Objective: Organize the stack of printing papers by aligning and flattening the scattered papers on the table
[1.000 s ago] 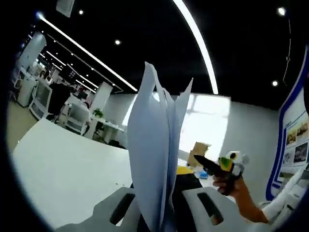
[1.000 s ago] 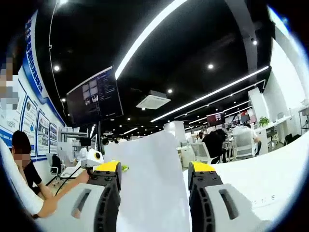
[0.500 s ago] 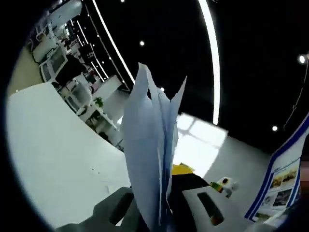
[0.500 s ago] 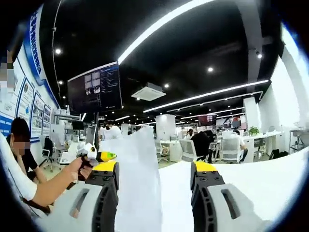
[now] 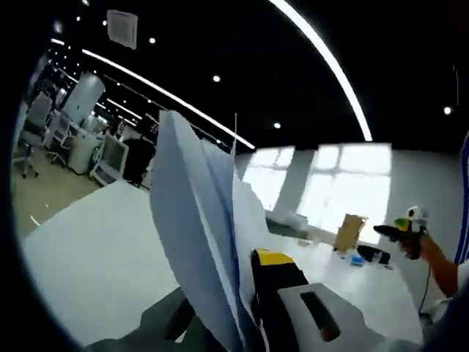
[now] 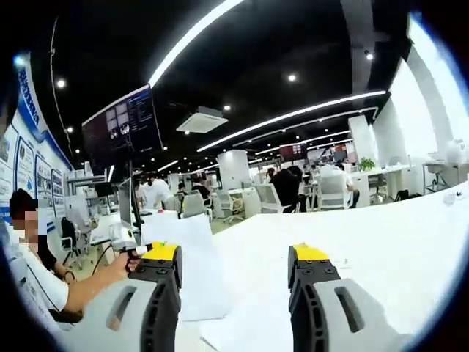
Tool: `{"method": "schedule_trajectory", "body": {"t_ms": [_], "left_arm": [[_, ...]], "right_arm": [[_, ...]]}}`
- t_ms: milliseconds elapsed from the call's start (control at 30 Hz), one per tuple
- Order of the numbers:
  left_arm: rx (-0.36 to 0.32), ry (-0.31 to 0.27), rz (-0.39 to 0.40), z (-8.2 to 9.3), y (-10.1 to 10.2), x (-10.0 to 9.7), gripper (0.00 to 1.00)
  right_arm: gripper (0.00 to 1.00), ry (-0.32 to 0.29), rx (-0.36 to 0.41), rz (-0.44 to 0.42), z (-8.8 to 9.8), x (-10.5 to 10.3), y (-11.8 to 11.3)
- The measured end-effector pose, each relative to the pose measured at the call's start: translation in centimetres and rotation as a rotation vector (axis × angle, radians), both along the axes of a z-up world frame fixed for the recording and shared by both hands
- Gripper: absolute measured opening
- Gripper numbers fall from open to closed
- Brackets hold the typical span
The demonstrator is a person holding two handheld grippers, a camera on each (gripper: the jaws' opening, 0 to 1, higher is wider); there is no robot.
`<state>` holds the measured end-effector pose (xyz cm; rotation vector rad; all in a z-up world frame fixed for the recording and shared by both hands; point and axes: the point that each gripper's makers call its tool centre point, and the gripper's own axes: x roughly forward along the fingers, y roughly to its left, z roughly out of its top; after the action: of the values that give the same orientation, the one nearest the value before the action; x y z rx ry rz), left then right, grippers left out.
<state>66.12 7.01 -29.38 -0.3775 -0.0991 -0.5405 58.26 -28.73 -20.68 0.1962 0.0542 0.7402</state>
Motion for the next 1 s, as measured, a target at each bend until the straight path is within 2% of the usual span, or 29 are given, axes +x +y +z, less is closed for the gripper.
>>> {"method": "schedule_trajectory", "body": {"t_ms": [33, 100, 133, 200, 233, 300, 367, 467, 567, 633, 700, 733, 833, 1000], "left_arm": [[0.025, -0.021, 0.014, -0.3, 0.2, 0.1, 0.07], [0.055, -0.017, 0.033, -0.9, 0.6, 0.3, 0.08], [0.118, -0.068, 0.043, -0.9, 0.8, 0.3, 0.08], [0.127, -0.080, 0.048, -0.8, 0.9, 0.3, 0.08], [0.137, -0.093, 0.066, -1.0, 1.2, 0.1, 0.08], [0.148, -0.104, 0.070, -1.2, 1.3, -0.1, 0.09], [0.136, -0.117, 0.089, -1.7, 2.0, -0.2, 0.09], [0.120, -0.105, 0.116, -2.0, 2.6, -0.2, 0.09], [0.135, -0.109, 0.125, -2.2, 2.7, -0.4, 0.09], [0.119, -0.119, 0.130, -2.3, 2.8, -0.6, 0.10], [0.135, -0.125, 0.134, -2.8, 2.6, -0.6, 0.10], [0.166, -0.122, 0.148, -3.5, 2.6, -0.5, 0.11], [0.171, -0.094, 0.140, -4.4, 2.4, -0.3, 0.11], [0.153, -0.096, 0.142, -4.0, 1.7, -1.3, 0.11]], "right_arm": [[0.54, 0.032, 0.006, -0.006, -0.4, -0.2, -0.6], [0.56, 0.040, -0.015, -0.032, -0.8, -0.2, -1.9], [0.57, 0.063, -0.076, -0.059, -1.6, -0.4, -2.9], [0.57, 0.071, -0.091, -0.066, -1.9, -0.4, -3.1], [0.57, 0.072, -0.135, -0.088, -2.5, -0.6, -3.6], [0.57, 0.096, -0.153, -0.088, -3.1, -0.9, -3.8], [0.58, 0.117, -0.160, -0.080, -3.8, -1.1, -3.9], [0.59, 0.167, -0.153, -0.046, -4.7, -1.8, -3.4], [0.59, 0.169, -0.143, -0.051, -4.8, -1.8, -3.4], [0.62, 0.182, -0.141, -0.056, -5.1, -1.8, -3.5], [0.65, 0.190, -0.144, -0.071, -5.5, -1.6, -3.7], [0.66, 0.205, -0.150, -0.078, -5.8, -1.5, -3.8], [0.71, 0.216, -0.176, -0.105, -6.1, -1.1, -4.2], [0.79, 0.217, -0.197, -0.129, -6.7, -0.6, -4.7]]}}
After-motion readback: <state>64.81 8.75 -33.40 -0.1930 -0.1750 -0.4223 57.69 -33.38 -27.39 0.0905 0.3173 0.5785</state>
